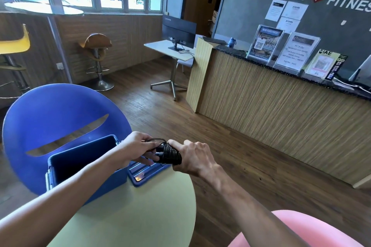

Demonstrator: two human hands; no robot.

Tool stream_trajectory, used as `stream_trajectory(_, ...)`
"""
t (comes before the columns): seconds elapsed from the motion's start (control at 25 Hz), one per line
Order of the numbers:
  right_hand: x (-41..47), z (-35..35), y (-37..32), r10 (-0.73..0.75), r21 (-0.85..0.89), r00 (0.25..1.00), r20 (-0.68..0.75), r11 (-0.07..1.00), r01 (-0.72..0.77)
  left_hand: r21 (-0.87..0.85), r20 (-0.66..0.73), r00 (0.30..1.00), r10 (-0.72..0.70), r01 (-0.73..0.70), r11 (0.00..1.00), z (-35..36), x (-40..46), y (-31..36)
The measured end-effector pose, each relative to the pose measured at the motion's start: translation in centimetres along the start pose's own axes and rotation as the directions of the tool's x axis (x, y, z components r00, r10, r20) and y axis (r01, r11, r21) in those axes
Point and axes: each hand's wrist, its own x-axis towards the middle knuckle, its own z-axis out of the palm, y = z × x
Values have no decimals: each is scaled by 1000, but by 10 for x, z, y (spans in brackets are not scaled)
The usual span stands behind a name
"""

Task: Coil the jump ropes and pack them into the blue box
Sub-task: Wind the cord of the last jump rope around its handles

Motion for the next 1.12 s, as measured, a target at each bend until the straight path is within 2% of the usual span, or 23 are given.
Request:
stream_trajectory(0.08, 3, 2, 1, 14, -2, 1000, -11, 1000, -14, -38, -36, 997, 63, -65, 997, 0, 3, -6)
stream_trajectory(0.2, 8, 5, 4, 40, 21, 999, -28, 999, -40, 153, -106, 967, 233, -216, 964, 3, 7, -13)
stream_trajectory(0.28, 10, 8, 7, 46, 27, 999, -23, 999, -46, 252, -103, 950, 296, -263, 931, 6, 6, -14)
stream_trajectory(0.32, 10, 9, 7, 50, 33, 999, -22, 998, -49, 244, -94, 953, 289, -260, 934, 6, 6, -13)
stream_trajectory(0.44, 13, 12, 8, 50, 33, 998, -39, 998, -49, 52, -10, 984, 177, -176, 983, 7, 7, -8)
stream_trajectory(0.52, 15, 13, 9, 42, 41, 997, -64, 998, -40, -26, 41, 988, 151, -150, 988, 4, 6, -4)
stream_trajectory(0.64, 15, 15, 14, 39, 35, 997, -63, 999, -37, -83, 117, 983, 140, -130, 988, -4, 6, 8)
stream_trajectory(0.72, 13, 18, 17, 64, 50, 996, -55, 997, -61, -54, 132, 982, 132, -126, 991, -7, 6, 16)
stream_trajectory(0.84, 19, 18, 20, 102, 60, 991, -84, 993, -97, 59, 79, 987, 139, -143, 988, 0, 6, 19)
stream_trajectory(1.0, 27, 20, 23, 118, 67, 991, -63, 991, -114, 268, -156, 966, 207, -160, 950, 15, 16, 8)
stream_trajectory(1.12, 27, 25, 28, 149, 81, 987, -61, 986, -144, 351, -182, 942, 282, -206, 914, 28, 20, -2)
